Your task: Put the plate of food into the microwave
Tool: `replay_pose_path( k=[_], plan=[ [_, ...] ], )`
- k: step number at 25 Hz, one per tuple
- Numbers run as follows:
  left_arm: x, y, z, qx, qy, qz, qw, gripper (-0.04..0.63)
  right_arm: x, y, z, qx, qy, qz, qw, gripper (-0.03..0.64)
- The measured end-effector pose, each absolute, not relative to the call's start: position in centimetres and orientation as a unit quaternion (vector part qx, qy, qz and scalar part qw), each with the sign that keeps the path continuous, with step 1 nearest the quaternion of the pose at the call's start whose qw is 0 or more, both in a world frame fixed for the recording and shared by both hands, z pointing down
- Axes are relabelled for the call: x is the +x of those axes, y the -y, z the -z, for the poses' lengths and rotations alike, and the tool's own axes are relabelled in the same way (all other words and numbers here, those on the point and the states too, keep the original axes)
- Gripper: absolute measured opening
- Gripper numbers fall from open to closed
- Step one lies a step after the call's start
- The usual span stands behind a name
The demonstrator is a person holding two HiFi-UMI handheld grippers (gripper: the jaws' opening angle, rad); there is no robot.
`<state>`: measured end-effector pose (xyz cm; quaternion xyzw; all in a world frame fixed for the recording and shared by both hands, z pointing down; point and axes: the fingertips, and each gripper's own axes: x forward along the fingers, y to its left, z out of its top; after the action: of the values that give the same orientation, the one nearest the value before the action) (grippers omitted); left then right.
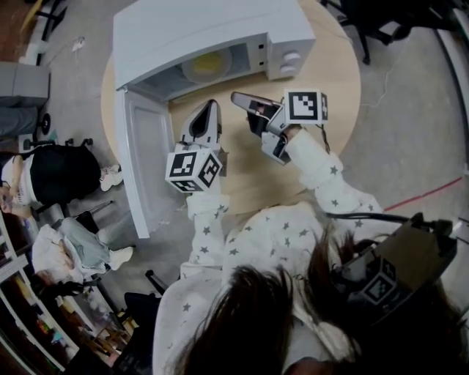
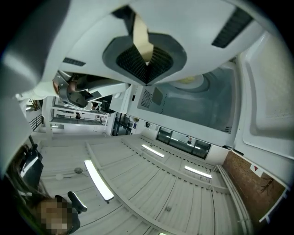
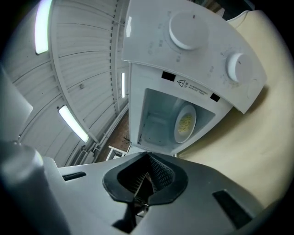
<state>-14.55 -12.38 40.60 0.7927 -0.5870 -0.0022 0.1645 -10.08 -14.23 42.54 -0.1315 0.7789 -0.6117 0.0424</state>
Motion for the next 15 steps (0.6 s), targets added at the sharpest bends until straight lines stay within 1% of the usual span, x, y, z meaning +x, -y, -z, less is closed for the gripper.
replay_pose_path(
  k=[6, 11, 15],
  plan=[
    [-13.8, 11.8, -40.0, 0.801, 0.578, 0.01, 0.157, 0.002, -9.6, 14.4, -41.2, -0.102, -0.805, 0.581, 0.06, 0.006],
    [-10.5, 6.3, -36.9, 0.806, 0.572, 0.016, 0.148, 0.002, -5.9, 8.9, -38.5, -0.102, -0.811, 0.571, 0.077, 0.006],
    [-10.0, 5.6, -36.2, 0.807, 0.573, 0.019, 0.141, 0.002, -5.1, 8.0, -37.8, -0.1, -0.812, 0.567, 0.093, 0.006]
  ],
)
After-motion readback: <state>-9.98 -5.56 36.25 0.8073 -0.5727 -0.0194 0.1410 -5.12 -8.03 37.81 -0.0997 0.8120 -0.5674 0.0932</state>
